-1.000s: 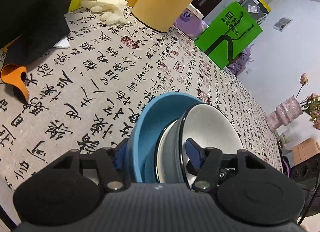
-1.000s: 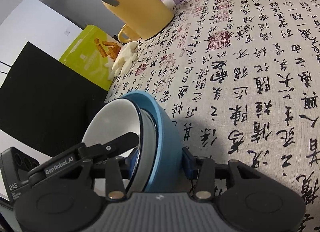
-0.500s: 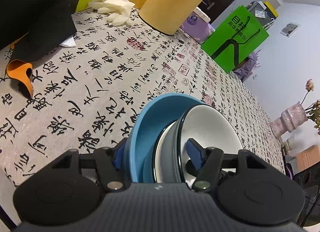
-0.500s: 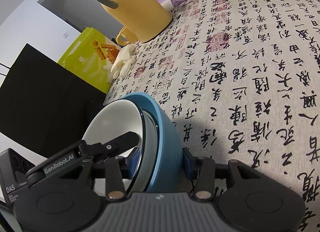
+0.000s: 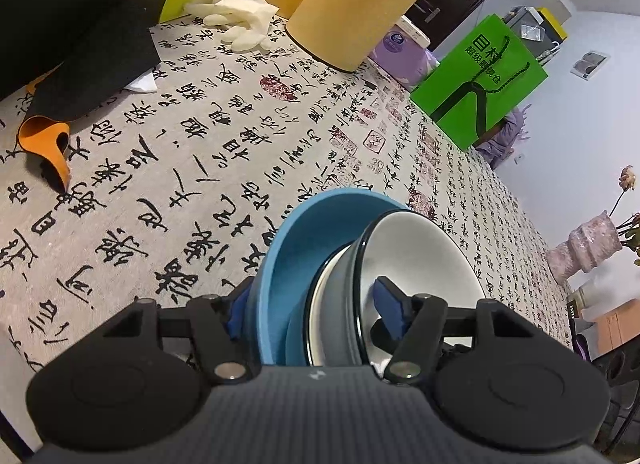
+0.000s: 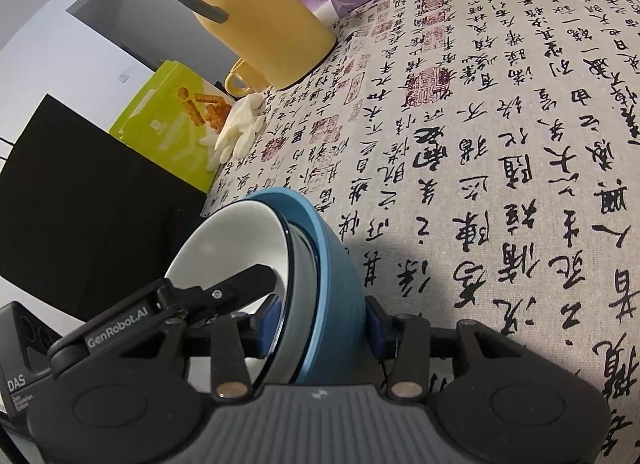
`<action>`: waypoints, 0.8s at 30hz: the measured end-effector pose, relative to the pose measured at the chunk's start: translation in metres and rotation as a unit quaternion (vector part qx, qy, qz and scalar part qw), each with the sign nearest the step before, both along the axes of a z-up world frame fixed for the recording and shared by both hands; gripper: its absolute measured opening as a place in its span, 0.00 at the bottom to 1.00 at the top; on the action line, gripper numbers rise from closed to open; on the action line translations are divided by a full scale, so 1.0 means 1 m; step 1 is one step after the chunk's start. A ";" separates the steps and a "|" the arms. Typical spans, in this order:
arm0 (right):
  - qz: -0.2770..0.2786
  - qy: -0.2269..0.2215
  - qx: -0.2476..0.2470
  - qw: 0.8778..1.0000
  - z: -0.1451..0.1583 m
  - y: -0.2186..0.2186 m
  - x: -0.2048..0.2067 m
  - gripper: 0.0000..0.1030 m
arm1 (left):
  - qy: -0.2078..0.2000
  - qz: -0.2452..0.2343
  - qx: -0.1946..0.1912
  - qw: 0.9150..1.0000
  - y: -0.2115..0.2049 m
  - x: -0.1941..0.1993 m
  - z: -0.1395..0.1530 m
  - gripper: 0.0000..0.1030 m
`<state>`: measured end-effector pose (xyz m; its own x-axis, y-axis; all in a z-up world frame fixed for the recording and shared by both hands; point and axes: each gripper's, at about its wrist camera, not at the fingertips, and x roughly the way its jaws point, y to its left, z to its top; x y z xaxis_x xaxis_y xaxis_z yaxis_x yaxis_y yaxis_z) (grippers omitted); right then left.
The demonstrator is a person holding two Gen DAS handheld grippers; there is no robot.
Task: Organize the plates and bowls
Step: 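Lift the held blue bowl stack off the table with both grippers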
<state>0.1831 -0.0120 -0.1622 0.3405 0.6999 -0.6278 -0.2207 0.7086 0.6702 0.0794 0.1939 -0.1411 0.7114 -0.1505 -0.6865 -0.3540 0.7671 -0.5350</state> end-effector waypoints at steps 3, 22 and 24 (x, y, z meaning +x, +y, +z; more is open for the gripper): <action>-0.001 0.000 -0.001 1.000 0.000 -0.001 0.000 0.42 | 0.001 0.001 0.001 1.000 -0.001 0.001 0.001 0.62; -0.008 -0.003 0.003 1.000 0.008 -0.016 -0.006 0.42 | 0.001 -0.002 0.007 1.000 -0.010 0.004 0.008 0.62; -0.009 -0.004 0.003 1.000 0.010 -0.017 -0.006 0.42 | 0.000 -0.003 0.008 1.000 -0.012 0.004 0.010 0.62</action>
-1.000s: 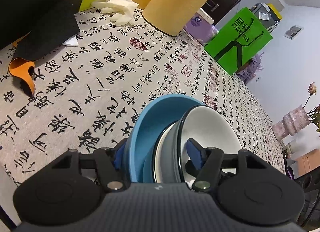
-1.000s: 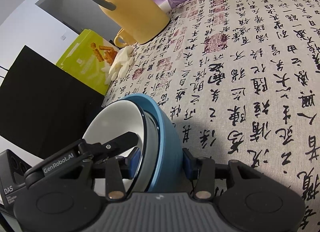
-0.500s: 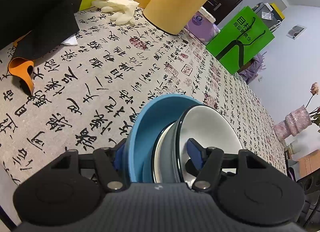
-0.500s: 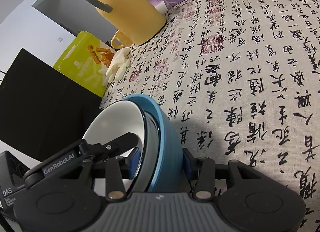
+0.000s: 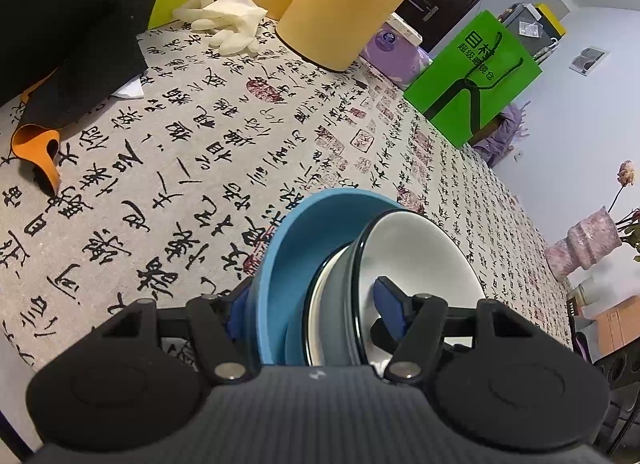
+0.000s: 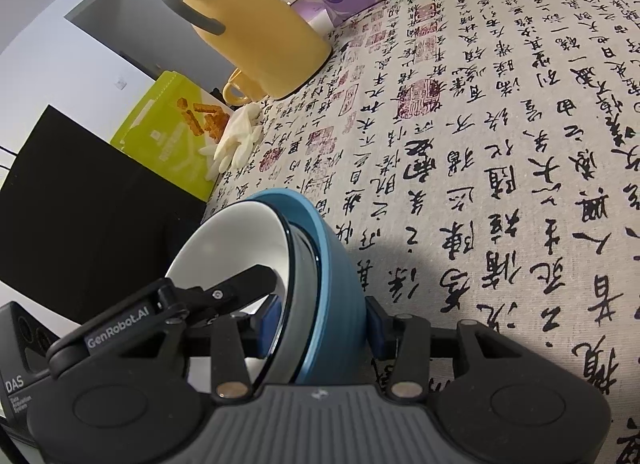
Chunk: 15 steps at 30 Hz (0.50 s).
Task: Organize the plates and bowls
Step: 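Lift the held blue bowl stack off the table with both grippers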
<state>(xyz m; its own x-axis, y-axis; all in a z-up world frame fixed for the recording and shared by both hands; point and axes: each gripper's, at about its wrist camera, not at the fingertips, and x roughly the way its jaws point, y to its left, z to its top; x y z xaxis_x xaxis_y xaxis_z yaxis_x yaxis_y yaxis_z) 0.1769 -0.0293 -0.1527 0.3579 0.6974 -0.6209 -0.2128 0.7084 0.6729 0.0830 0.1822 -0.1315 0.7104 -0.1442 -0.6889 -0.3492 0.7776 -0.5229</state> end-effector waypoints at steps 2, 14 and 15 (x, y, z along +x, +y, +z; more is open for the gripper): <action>-0.001 -0.001 0.000 1.000 0.002 -0.002 -0.001 0.42 | -0.001 -0.001 0.001 1.000 -0.002 0.000 0.001 0.62; -0.007 -0.009 0.007 1.000 0.011 -0.014 -0.005 0.42 | -0.010 -0.005 0.008 1.000 -0.015 -0.001 0.012 0.62; -0.007 -0.009 0.007 1.000 0.012 -0.015 -0.005 0.42 | -0.011 -0.005 0.009 1.000 -0.016 -0.001 0.012 0.62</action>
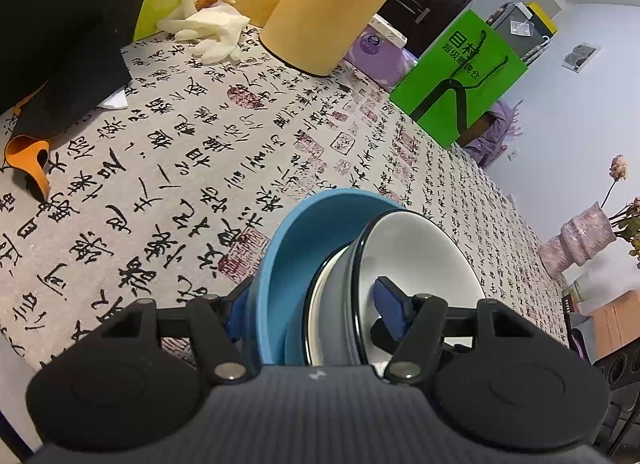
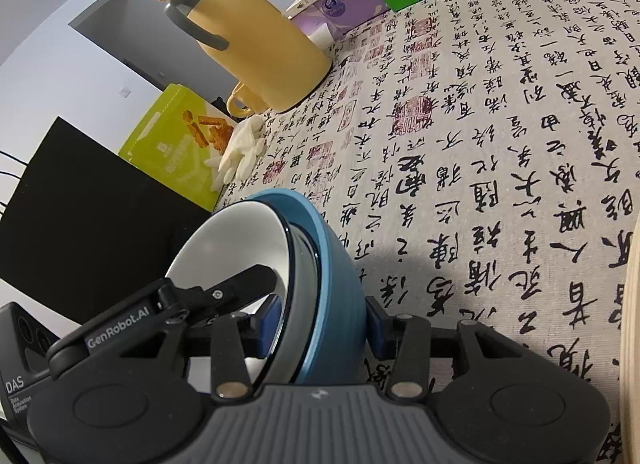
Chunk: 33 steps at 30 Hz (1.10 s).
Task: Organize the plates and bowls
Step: 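Lift the held blue bowl stack off the table with both grippers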
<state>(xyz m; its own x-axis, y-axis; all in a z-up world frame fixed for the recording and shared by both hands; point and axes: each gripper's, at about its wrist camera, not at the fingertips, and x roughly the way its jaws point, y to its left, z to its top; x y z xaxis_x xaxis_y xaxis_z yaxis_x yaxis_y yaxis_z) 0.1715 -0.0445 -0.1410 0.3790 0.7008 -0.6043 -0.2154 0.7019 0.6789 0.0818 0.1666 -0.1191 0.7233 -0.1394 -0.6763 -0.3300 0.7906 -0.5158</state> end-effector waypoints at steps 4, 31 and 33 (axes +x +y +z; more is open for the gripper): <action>-0.001 -0.002 0.001 1.000 0.002 -0.003 -0.001 0.42 | -0.002 -0.001 0.002 1.000 -0.004 0.000 0.002 0.63; -0.011 -0.015 0.007 1.000 0.015 -0.026 -0.008 0.42 | -0.015 -0.008 0.008 1.000 -0.027 -0.002 0.015 0.63; -0.011 -0.016 0.007 1.000 0.016 -0.027 -0.009 0.42 | -0.015 -0.008 0.009 1.000 -0.028 -0.002 0.017 0.63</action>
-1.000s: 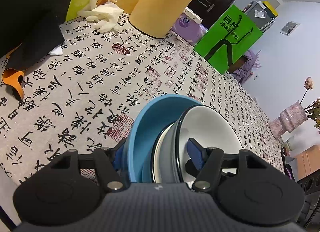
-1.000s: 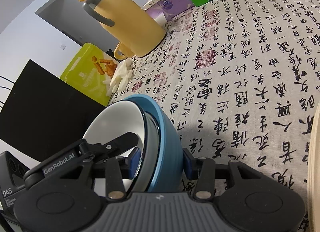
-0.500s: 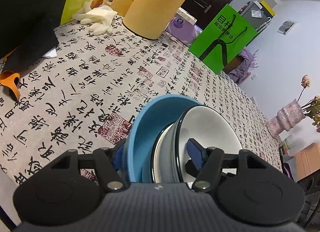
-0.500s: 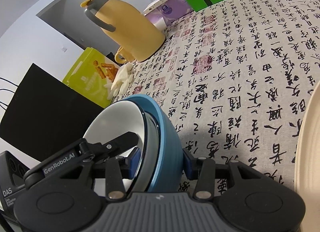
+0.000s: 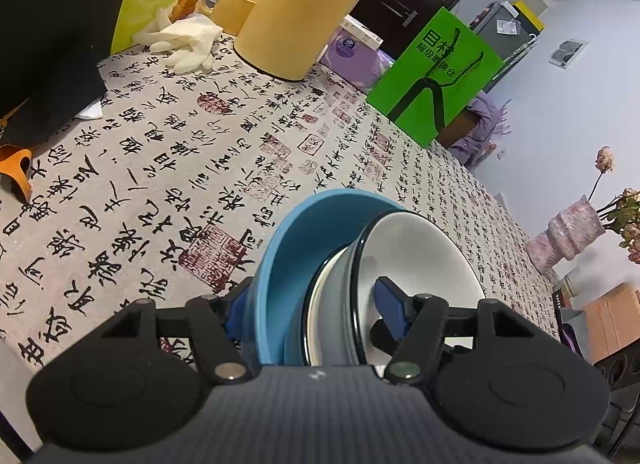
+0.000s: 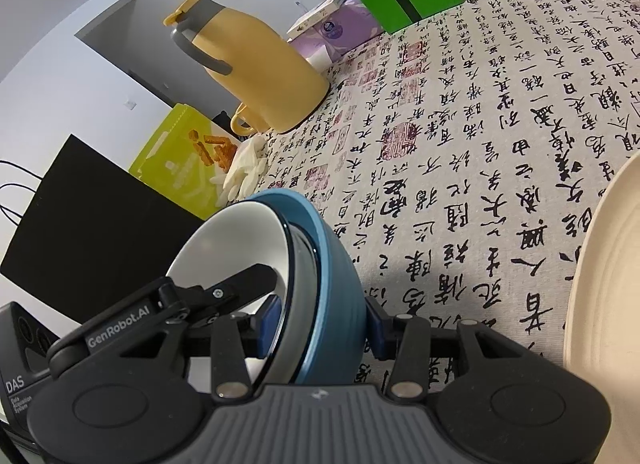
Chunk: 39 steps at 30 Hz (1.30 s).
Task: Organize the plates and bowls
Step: 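Lift the held blue bowl stack off the table with both grippers, then carry the blue bowl stack over the cream plate stack with both grippers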
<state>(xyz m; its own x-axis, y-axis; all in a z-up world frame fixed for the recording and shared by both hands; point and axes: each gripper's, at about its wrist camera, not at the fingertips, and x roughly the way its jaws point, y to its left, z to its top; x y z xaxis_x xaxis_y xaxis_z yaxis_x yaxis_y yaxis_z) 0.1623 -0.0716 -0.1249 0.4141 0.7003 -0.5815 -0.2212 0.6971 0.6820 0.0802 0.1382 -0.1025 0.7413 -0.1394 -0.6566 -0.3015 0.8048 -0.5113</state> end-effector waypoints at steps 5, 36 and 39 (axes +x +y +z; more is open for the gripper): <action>-0.002 -0.002 0.001 1.000 0.002 -0.004 -0.001 0.42 | -0.002 -0.002 0.001 1.000 -0.004 0.000 0.002 0.63; -0.024 -0.019 0.008 1.000 0.017 -0.041 -0.012 0.42 | -0.017 -0.022 0.010 1.000 -0.039 0.003 0.018 0.63; -0.027 -0.021 0.009 0.999 0.018 -0.045 -0.012 0.42 | -0.018 -0.025 0.012 0.999 -0.043 0.004 0.020 0.63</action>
